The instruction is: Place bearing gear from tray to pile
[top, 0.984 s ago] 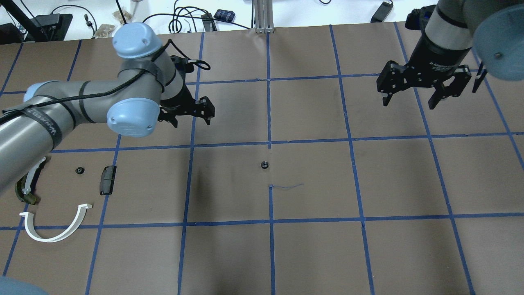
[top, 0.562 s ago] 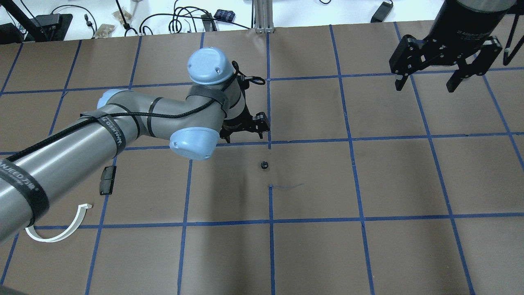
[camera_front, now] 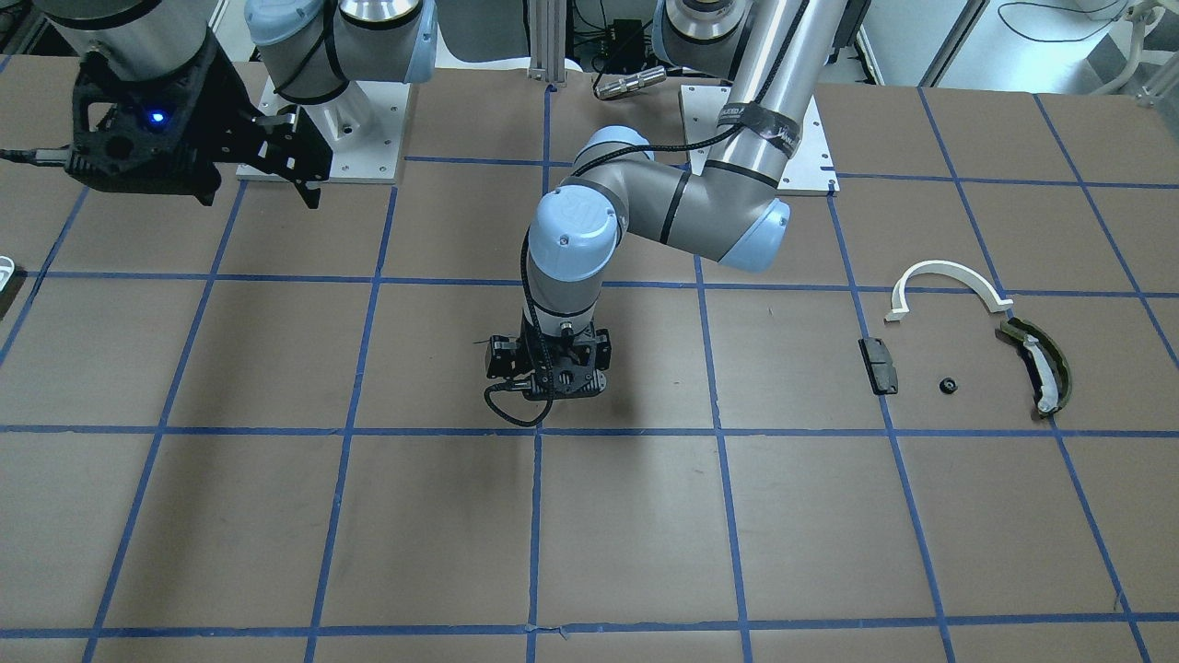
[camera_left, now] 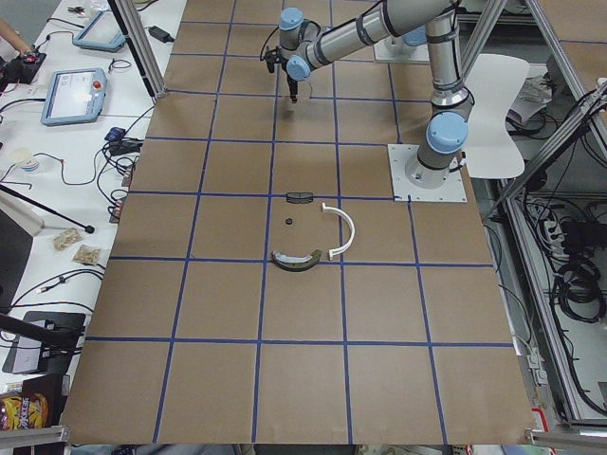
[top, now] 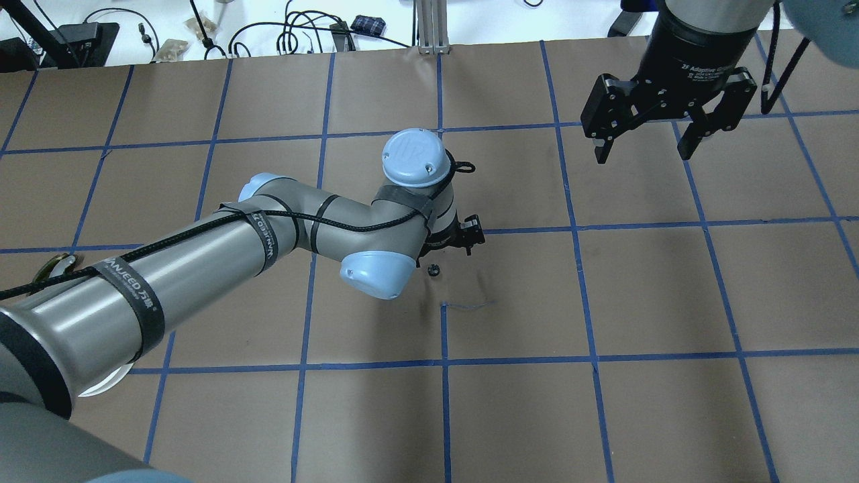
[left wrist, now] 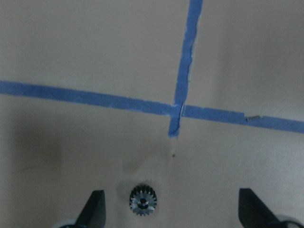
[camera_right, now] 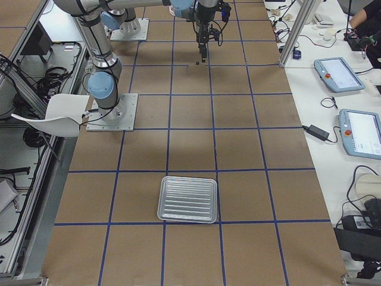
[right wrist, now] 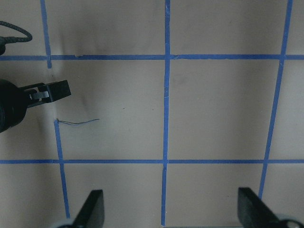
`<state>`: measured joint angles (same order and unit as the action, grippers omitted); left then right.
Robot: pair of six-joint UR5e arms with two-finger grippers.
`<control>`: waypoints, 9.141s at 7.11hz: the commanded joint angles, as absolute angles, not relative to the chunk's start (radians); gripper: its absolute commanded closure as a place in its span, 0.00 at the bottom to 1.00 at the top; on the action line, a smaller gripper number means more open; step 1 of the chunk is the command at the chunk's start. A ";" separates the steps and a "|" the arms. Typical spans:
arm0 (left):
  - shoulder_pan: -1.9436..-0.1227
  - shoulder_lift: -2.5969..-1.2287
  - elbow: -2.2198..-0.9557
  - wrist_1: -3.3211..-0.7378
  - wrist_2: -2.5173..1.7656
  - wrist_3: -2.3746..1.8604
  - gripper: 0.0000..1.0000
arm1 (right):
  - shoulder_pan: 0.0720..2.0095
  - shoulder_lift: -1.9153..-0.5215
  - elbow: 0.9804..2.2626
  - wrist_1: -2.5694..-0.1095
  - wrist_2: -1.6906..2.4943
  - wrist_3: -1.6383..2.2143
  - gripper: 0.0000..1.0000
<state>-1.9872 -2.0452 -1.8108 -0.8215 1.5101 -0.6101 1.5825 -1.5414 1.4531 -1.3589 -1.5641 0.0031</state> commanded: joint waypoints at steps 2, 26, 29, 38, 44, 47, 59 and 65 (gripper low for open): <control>-1.994 -2.068 -1.818 -0.831 1.563 -0.638 0.23 | 1.554 -1.545 1.489 -1.342 -1.566 0.002 0.00; -0.989 -1.925 -1.937 -0.985 1.565 0.686 0.87 | 1.552 -1.566 1.489 -1.362 -1.569 0.002 0.00; -0.989 -1.916 -1.939 -0.986 1.578 0.660 0.86 | 1.552 -1.566 1.491 -1.356 -1.569 0.008 0.00; -0.989 -1.913 -1.927 -0.959 1.626 0.655 0.00 | 1.552 -1.566 1.491 -1.361 -1.566 0.014 0.00; -1.502 -1.717 -1.487 -1.550 1.572 0.117 0.00 | 1.551 -1.566 1.489 -1.362 -1.566 0.011 0.00; -1.594 -1.611 -1.382 -1.713 1.571 0.101 0.00 | 1.551 -1.566 1.489 -1.361 -1.566 0.005 0.00; -1.545 -1.577 -1.460 -1.641 1.578 0.038 0.00 | 1.551 -1.566 1.489 -1.362 -1.571 0.005 0.00; -1.545 -1.566 -1.460 -1.643 1.578 0.040 0.00 | 1.551 -1.566 1.489 -1.362 -1.569 0.012 0.00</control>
<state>-1.5447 -1.5677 -1.4598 -1.6425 1.5784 0.0399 1.5502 -1.5668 1.4895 -1.3629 -1.5697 0.0124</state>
